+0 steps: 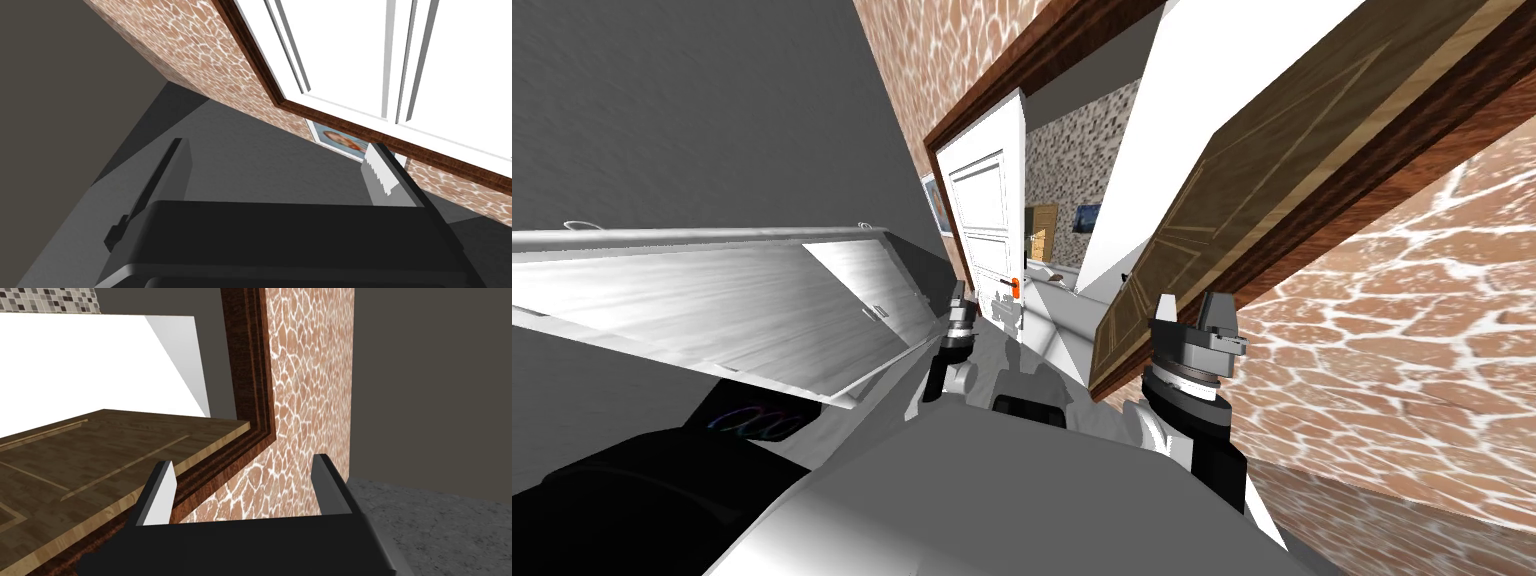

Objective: Push the door open

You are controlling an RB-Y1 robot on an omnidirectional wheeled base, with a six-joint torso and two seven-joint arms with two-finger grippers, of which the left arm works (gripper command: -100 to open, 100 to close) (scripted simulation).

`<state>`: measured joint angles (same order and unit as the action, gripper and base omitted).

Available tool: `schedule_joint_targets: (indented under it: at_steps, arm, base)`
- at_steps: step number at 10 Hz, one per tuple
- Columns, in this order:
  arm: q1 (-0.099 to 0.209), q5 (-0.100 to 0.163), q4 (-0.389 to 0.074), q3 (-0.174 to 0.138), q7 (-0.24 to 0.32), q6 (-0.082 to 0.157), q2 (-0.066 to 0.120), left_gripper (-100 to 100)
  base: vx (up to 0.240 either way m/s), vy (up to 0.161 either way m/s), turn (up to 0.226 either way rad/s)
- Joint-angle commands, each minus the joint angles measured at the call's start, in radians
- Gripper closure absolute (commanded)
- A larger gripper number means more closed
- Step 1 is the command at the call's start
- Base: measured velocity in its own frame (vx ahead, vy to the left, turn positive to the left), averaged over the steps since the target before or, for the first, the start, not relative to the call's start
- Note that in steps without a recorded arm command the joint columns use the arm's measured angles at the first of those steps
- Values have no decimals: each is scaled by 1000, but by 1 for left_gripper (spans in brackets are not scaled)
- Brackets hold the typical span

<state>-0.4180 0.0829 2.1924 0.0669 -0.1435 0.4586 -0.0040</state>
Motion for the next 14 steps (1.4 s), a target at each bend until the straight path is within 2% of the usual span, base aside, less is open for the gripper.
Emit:
schedule_joint_targets:
  at_steps: [1, 9, 14]
  arm:
    - [18, -2, -35, 5, 3, -7, 6, -100]
    - [96, -14, -208, 36, 25, -47, 37, -100]
    - [153, -22, -334, 58, 42, -76, 48, -100]
  base:
    - [70, 91, -53]
    - [68, 98, -67]
    - [77, 111, -75]
